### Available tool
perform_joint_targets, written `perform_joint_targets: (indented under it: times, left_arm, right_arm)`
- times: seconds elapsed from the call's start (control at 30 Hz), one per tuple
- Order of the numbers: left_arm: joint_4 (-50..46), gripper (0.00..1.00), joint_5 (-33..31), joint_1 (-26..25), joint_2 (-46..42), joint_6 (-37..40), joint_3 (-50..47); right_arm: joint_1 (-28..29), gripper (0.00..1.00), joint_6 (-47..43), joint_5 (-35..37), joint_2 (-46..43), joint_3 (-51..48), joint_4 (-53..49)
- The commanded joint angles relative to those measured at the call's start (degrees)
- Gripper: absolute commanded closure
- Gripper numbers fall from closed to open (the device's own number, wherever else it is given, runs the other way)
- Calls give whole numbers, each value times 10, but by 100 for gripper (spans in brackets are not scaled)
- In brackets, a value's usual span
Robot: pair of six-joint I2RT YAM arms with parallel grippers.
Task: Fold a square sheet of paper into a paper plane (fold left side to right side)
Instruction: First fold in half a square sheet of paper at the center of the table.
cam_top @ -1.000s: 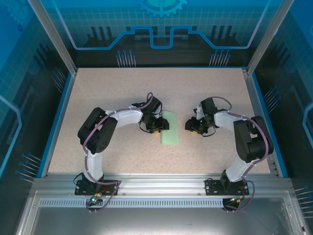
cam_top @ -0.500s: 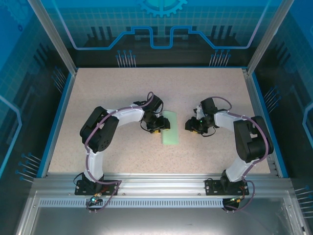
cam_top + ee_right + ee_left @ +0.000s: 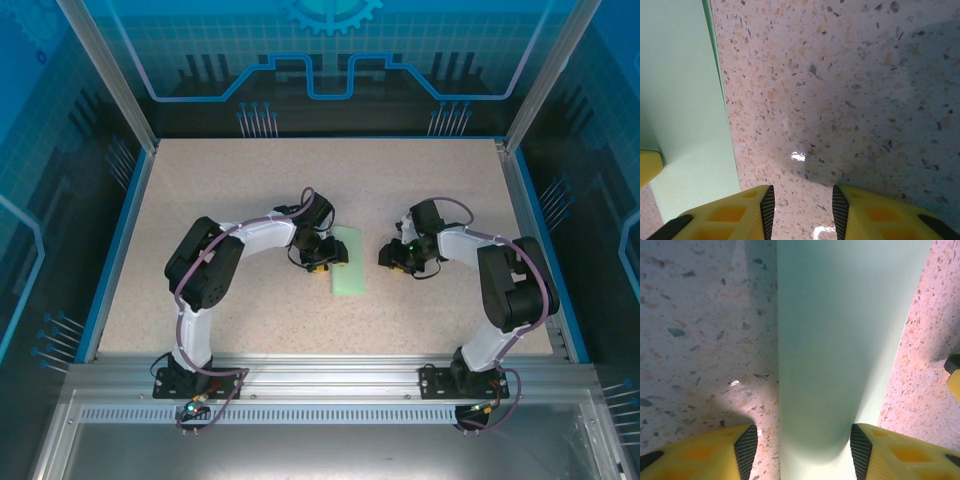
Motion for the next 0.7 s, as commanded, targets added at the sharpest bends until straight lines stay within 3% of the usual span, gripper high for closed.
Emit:
perform_joint_targets:
  times: [0.0,0.37,0.67]
  left_arm:
    - [2,43,-13,-8,36,-6,3]
    - [-4,43,-12,-7,38,-1,5]
    - [-6,43,-11,-9,40,3,6]
  right_arm:
    - [20,62,-2,-27,-2,-1,-2]
    - [32,73,42,-119,-12,-6,67]
    - [65,82,61,-127,15,5,84]
